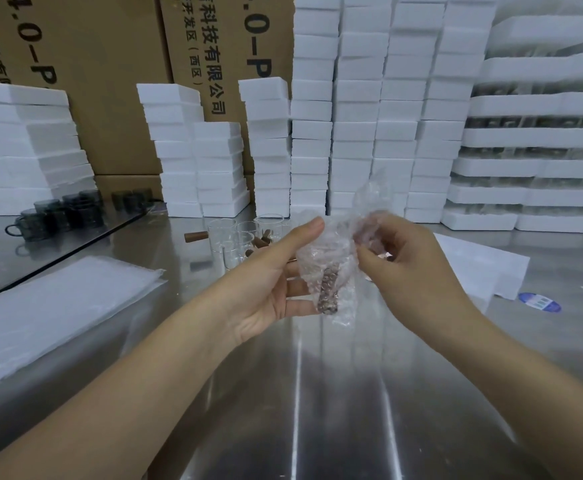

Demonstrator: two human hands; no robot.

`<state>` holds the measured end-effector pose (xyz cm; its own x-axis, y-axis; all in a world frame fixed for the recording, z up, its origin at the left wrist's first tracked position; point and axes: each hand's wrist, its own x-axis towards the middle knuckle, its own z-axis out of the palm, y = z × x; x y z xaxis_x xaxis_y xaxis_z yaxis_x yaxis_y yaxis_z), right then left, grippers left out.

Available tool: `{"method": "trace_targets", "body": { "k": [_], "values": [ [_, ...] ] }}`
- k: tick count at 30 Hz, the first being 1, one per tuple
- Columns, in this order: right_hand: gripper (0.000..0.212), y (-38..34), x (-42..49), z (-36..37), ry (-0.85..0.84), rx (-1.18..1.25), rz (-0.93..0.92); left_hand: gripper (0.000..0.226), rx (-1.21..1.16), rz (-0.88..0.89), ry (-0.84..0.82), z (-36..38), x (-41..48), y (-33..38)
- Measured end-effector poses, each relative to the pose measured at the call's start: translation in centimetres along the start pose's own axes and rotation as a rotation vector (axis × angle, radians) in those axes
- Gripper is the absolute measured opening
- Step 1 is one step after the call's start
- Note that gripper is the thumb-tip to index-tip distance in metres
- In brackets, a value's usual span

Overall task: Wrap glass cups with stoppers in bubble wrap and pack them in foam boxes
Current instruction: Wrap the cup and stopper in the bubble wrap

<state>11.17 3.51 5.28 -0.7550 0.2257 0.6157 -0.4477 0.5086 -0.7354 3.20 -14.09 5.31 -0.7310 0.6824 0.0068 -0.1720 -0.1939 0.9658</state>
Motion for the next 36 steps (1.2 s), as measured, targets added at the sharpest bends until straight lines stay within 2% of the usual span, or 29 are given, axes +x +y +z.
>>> {"method": "trace_targets", "body": {
  "k": [4, 6, 7, 10, 12, 14, 17, 22, 26, 29, 31, 34, 36],
  "values": [
    [0.054, -0.1, -0.2, 0.1, 0.136, 0.083, 0.075, 0.043, 0.02, -0.003, -0.015, 0.3, -0.1, 0.0],
    [0.069, 0.1, -0.1, -0.1, 0.108, 0.166, 0.093, 0.032, 0.035, -0.008, -0.04, 0.3, -0.2, 0.1],
    [0.069, 0.1, -0.1, -0.1, 0.09, 0.204, 0.1, 0.027, 0.049, -0.012, -0.049, 0.2, -0.2, 0.2],
    [0.04, 0.2, 0.1, 0.1, 0.085, 0.144, 0.099, 0.024, 0.083, -0.018, -0.049, 0.0, -0.2, 0.1],
    [0.025, 0.4, 0.0, 0.2, 0.097, 0.049, 0.068, 0.034, 0.089, 0.004, -0.014, -0.1, 0.2, -0.3],
    [0.021, 0.6, -0.1, 0.2, 0.12, -0.01, 0.025, 0.044, 0.073, 0.028, 0.048, 0.1, 0.5, -0.7],
    [0.02, 0.6, -0.4, 0.2, 0.125, 0.0, -0.02, 0.04, 0.032, 0.075, 0.095, 0.5, 0.7, -0.8],
    [0.017, -0.3, -0.3, 0.1, -0.138, -0.052, -0.036, 0.058, 0.069, 0.153, 0.134, 0.2, 0.6, -0.5],
    [0.026, -0.5, -0.4, -0.3, -0.37, -0.041, 0.052, 0.049, 0.294, 0.234, 0.136, -0.1, 0.4, -0.4],
    [0.025, -0.5, -0.4, -0.4, -0.457, 0.021, 0.108, 0.055, 0.297, 0.213, 0.133, -0.2, 0.4, -0.6],
    [0.024, -0.3, -0.4, -0.3, -0.372, 0.042, 0.094, 0.06, 0.239, 0.188, 0.138, -0.1, 0.5, -0.8],
    [0.037, 0.0, -0.2, 0.1, -0.076, 0.065, 0.12, 0.063, 0.038, 0.161, 0.192, 0.0, 0.7, -0.7],
    [0.032, 0.1, -0.2, 0.1, 0.049, 0.055, 0.153, 0.063, -0.116, 0.146, 0.202, -0.1, 0.8, -0.6]
  ]
}}
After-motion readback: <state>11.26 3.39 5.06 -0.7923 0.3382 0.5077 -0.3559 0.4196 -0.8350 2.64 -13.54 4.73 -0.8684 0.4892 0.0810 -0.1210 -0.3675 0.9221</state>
